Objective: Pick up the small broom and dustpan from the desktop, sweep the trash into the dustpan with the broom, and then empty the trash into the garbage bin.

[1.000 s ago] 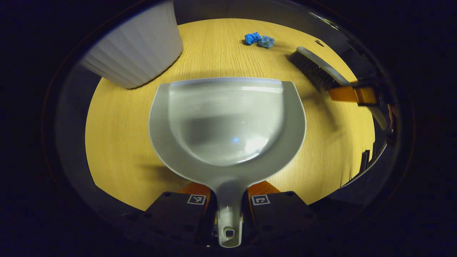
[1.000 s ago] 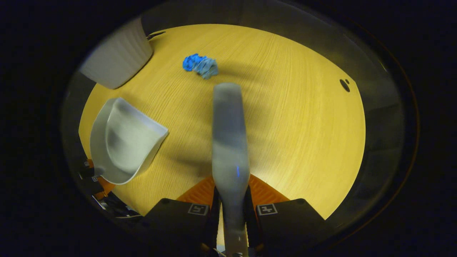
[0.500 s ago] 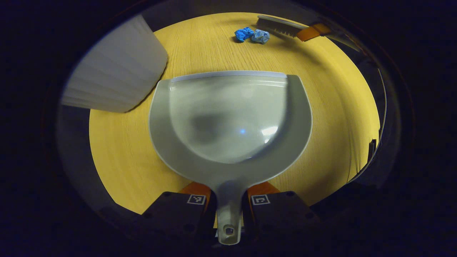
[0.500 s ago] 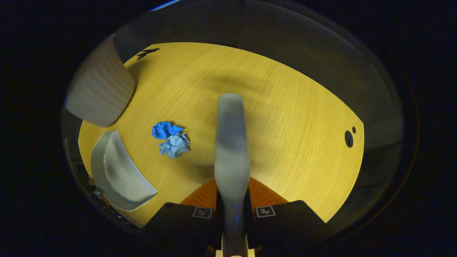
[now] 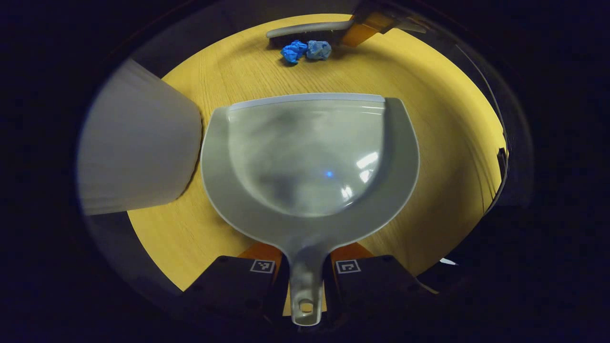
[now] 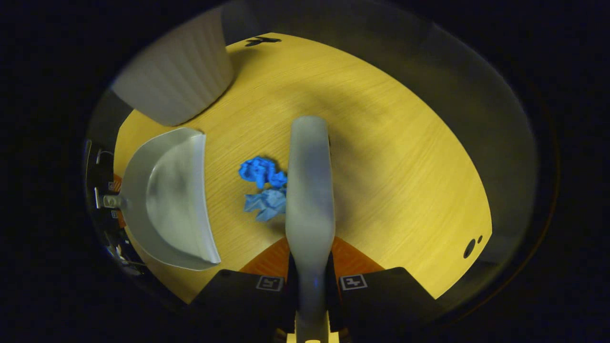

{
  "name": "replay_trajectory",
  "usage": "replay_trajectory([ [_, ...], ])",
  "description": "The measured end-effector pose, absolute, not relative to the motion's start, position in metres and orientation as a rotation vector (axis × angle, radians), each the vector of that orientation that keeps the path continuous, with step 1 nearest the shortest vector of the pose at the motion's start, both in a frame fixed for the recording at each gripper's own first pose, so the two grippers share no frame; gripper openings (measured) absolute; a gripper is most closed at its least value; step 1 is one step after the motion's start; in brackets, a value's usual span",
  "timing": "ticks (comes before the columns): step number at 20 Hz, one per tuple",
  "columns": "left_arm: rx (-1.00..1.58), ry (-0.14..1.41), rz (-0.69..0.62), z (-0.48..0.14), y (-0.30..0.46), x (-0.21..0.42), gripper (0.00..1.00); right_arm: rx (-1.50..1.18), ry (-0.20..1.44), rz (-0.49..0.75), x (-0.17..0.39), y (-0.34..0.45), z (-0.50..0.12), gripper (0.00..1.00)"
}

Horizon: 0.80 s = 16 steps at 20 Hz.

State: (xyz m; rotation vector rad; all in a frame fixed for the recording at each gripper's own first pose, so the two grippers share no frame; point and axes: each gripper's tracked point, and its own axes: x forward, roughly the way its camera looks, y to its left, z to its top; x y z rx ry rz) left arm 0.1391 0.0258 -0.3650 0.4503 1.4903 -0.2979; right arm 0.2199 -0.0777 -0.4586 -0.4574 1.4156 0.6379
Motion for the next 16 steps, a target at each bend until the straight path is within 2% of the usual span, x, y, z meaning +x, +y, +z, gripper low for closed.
replay_trajectory([
  [5, 0.421, 1.367, -0.409, -0.375, 0.026, 0.138, 0.30, -0.400, 1.488, 0.854, 0.153, -0.046, -0.450, 0.29],
  [8, 0.466, 1.337, -0.448, -0.378, 0.031, 0.132, 0.30, -0.361, 1.506, 0.896, 0.130, -0.038, -0.445, 0.29],
  [13, 0.433, 1.299, -0.444, -0.376, 0.024, 0.138, 0.30, -0.178, 1.569, 0.870, 0.101, -0.025, -0.419, 0.30],
  [16, 0.395, 1.295, -0.438, -0.367, 0.018, 0.136, 0.30, -0.133, 1.543, 0.800, 0.104, -0.033, -0.413, 0.29],
])
